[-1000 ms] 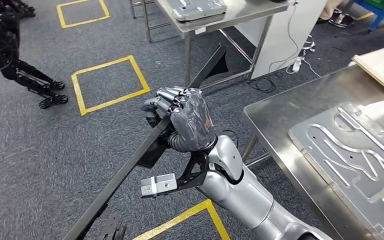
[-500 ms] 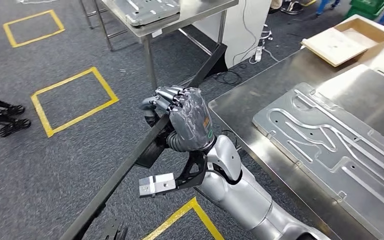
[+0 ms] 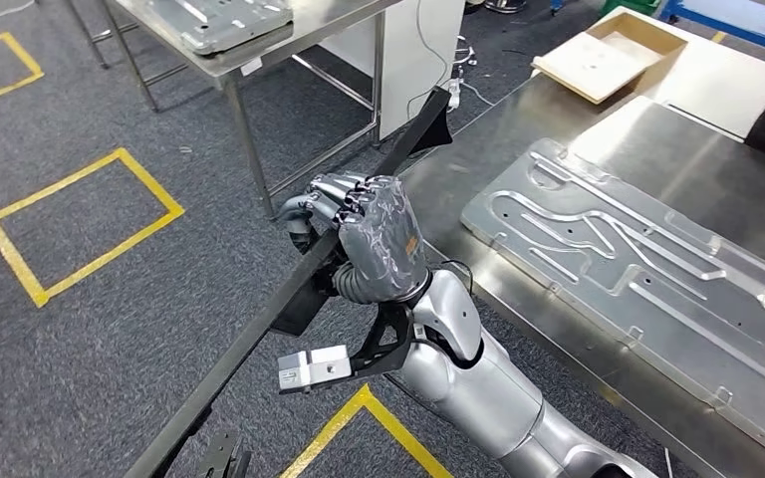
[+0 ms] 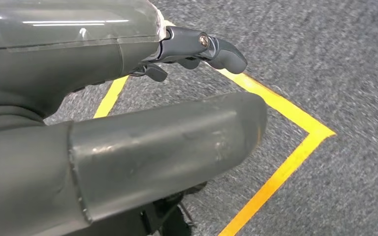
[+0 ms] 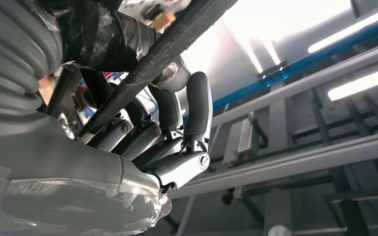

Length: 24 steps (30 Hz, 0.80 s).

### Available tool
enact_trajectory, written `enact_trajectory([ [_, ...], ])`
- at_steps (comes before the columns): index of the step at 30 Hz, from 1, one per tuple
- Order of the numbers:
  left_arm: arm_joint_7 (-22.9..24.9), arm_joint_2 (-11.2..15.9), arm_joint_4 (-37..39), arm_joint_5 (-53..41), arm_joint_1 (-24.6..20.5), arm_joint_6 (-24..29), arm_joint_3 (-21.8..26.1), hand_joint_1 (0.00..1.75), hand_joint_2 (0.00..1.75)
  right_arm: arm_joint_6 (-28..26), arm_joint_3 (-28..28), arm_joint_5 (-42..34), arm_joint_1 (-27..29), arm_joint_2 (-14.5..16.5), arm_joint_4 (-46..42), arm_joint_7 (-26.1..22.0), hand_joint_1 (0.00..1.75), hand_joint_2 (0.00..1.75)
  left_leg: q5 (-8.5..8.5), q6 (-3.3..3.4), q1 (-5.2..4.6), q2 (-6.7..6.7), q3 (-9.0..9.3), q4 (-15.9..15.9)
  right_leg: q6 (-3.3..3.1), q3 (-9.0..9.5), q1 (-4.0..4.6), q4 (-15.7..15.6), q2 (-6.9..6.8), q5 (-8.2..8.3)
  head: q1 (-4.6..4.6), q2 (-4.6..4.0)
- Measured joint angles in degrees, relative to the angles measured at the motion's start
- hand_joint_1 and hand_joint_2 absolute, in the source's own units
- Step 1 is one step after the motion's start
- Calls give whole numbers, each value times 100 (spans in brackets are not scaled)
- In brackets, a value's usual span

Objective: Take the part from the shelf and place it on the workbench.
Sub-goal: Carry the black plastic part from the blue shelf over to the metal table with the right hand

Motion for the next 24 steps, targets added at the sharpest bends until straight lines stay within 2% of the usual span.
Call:
enact_trajectory([
  [1, 1, -2, 1, -2, 1, -5, 0, 0, 0, 0, -1, 0, -5, 1, 0, 0, 175, 175, -10, -23, -16, 60, 10, 0, -28, 42, 31, -107, -63, 3, -1, 0],
  [3, 3, -5, 1, -12, -3, -17, 0, 0, 0, -2, -9, 0, -9, -7, -4, 0, 175, 175, -30, -78, -36, 183, 37, -11, -74, 36, 34, -143, 68, 26, -2, 0],
  [4, 3, -4, 1, -17, -9, -22, 0, 0, 0, -2, -18, 0, -12, -13, -6, 0, 175, 175, -75, -110, -28, 138, 41, 19, -104, 44, 13, -169, 145, 49, -2, 0],
  [6, 5, -2, 0, -22, -19, -32, 0, 0, 0, -3, -37, 0, -29, -17, -13, 3, 175, 175, -319, -164, -2, -143, -77, 354, -165, 67, -43, -218, 289, 92, -5, 0],
  [7, 6, 1, 0, -24, -15, -38, 0, 0, 0, -3, -42, 0, -35, -18, -12, 4, 175, 175, -504, -183, 12, -315, -223, 699, -180, 67, -58, -224, 366, 101, -5, 0],
  [8, 8, 3, 1, -26, -3, -46, 0, 0, 0, -3, -44, 0, -35, -20, -11, 6, 175, 175, -675, -198, 14, -406, -401, 1090, -188, 63, -67, -220, 447, 103, -7, 0],
  [9, 10, 6, 1, -27, 12, -53, 0, 0, 0, -3, -45, 0, -31, -25, -9, 5, 175, 175, -779, -213, 15, -444, -560, 1417, -190, 59, -70, -210, 535, 104, -6, 0],
  [10, 10, 8, 1, -28, 23, -57, 0, 0, 0, -3, -46, 0, -26, -33, -8, 5, 175, 175, -777, -222, 16, -457, -650, 1581, -190, 55, -73, -195, 625, 103, -6, 0],
  [11, 11, 9, 1, -28, 27, -61, 0, 0, 0, -3, -51, 0, -23, -40, -7, 5, 175, 175, -660, -225, 19, -465, -639, 1519, -184, 52, -77, -174, 715, 99, -6, 0],
  [12, 11, 10, 1, -28, 24, -63, 0, 0, 0, -3, -57, 0, -22, -46, -7, 5, 175, 175, -456, -223, 25, -496, -532, 1253, -173, 50, -84, -148, 800, 91, -6, 0],
  [14, 10, 12, 0, -28, 13, -69, 0, 0, 0, -4, -81, 0, -26, -50, -8, 7, 175, 175, -94, -216, 60, -737, -233, 524, -127, 22, -91, -78, 950, 65, -5, 0],
  [16, 11, 14, 1, -28, 6, -74, 0, 0, 0, -6, -104, 3, -31, -54, -10, 11, 175, 175, -6, -197, 78, -956, -91, 166, -61, -51, -101, -30, 1077, 71, -6, 0],
  [17, 12, 15, 1, -28, 5, -76, 0, 0, 0, -7, -117, 7, -33, -58, -11, 17, 175, 175, -19, -178, 71, -969, -84, 144, -23, -88, -108, -25, 1142, 90, -7, 0],
  [18, 13, 10, 1, -28, 5, -78, -1, 0, 0, -7, -129, 13, -33, -64, -13, 24, 175, 175, -7, -146, 74, -910, -88, 134, 14, -114, -115, -33, 1207, 111, -7, 0],
  [19, 11, 6, 0, -27, 3, -80, -1, 0, 0, -8, -148, 20, -32, -72, -13, 33, 175, 175, 13, -109, 78, -845, -86, 110, 45, -136, -113, -16, 1189, 104, -4, 0],
  [21, 8, -4, -1, -27, -13, -85, -2, 0, 0, -9, -190, 39, -42, -90, -14, 48, 175, 175, 49, -24, 96, -707, -78, 62, 99, -269, -94, 253, 942, -69, 12, 0],
  [22, 7, -3, -1, -28, -15, -85, -2, 0, 0, -9, -209, 48, -46, -95, -15, 55, 175, 175, 55, 6, 87, -634, -75, 54, 121, -404, -96, 546, 756, -237, 19, 0],
  [23, 7, -1, -1, -30, -9, -86, -2, 0, 0, -8, -224, 59, -48, -100, -14, 58, 175, 175, 54, 27, 77, -557, -78, 53, 141, -579, -104, 916, 629, -418, 25, 0],
  [24, 7, 1, -1, -30, 2, -86, -2, 0, 0, -8, -234, 66, -46, -105, -14, 62, 175, 175, 51, 37, 69, -476, -80, 54, 156, -744, -116, 1259, 564, -551, 25, 0],
])
